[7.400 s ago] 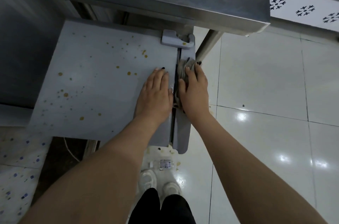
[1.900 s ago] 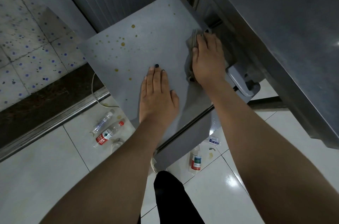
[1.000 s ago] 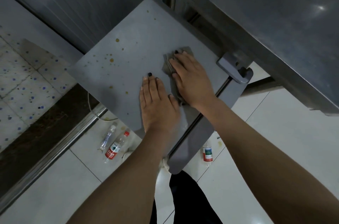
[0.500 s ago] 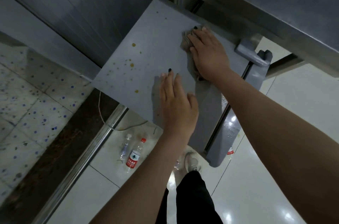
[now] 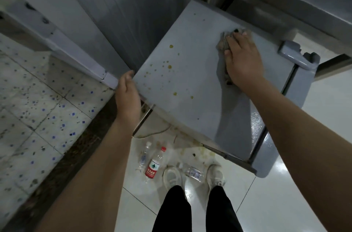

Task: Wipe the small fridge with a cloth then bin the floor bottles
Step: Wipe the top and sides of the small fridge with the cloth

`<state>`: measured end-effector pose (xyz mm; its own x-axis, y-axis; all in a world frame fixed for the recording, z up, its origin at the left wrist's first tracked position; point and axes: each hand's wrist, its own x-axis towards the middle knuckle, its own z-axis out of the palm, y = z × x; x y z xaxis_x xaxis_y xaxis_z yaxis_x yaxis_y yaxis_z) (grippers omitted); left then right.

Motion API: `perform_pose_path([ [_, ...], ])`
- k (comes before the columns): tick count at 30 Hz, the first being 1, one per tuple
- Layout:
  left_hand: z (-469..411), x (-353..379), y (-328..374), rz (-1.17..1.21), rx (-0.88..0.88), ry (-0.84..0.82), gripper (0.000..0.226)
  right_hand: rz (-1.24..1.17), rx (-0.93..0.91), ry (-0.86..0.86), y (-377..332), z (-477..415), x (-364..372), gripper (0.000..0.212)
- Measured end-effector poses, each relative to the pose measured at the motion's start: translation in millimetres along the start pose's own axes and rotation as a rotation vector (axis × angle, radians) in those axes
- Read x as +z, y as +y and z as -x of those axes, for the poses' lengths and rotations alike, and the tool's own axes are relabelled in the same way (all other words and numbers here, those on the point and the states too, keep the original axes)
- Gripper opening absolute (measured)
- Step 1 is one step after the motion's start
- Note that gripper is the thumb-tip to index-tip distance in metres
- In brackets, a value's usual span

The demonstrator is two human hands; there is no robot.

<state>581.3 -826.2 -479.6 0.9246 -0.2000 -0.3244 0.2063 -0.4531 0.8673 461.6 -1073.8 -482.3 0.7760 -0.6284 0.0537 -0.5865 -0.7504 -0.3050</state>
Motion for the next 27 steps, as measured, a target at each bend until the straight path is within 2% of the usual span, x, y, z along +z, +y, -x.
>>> perform_pose_path([
  [6,-9,-4,-14,0.057,0.016,-0.159,0.03,-0.104,-0.162,-0.045,-37,19,5,0.049],
  [10,-10,-8,-17,0.086,0.032,-0.233,0.033,-0.117,-0.326,-0.079,-67,40,13,0.049],
  [17,-11,-5,-20,0.263,-0.043,-0.227,0.039,-0.122,-0.578,-0.049,-115,66,29,0.041],
  [19,-11,-7,-19,0.291,-0.035,-0.236,0.04,-0.145,-0.63,-0.036,-127,68,34,0.045],
  [23,-11,-8,-19,0.336,-0.045,-0.272,0.04,-0.085,-0.662,-0.044,-149,66,42,0.04],
  [27,-13,-9,-20,0.356,-0.058,-0.313,0.044,-0.03,-0.559,-0.115,-163,58,47,0.045],
])
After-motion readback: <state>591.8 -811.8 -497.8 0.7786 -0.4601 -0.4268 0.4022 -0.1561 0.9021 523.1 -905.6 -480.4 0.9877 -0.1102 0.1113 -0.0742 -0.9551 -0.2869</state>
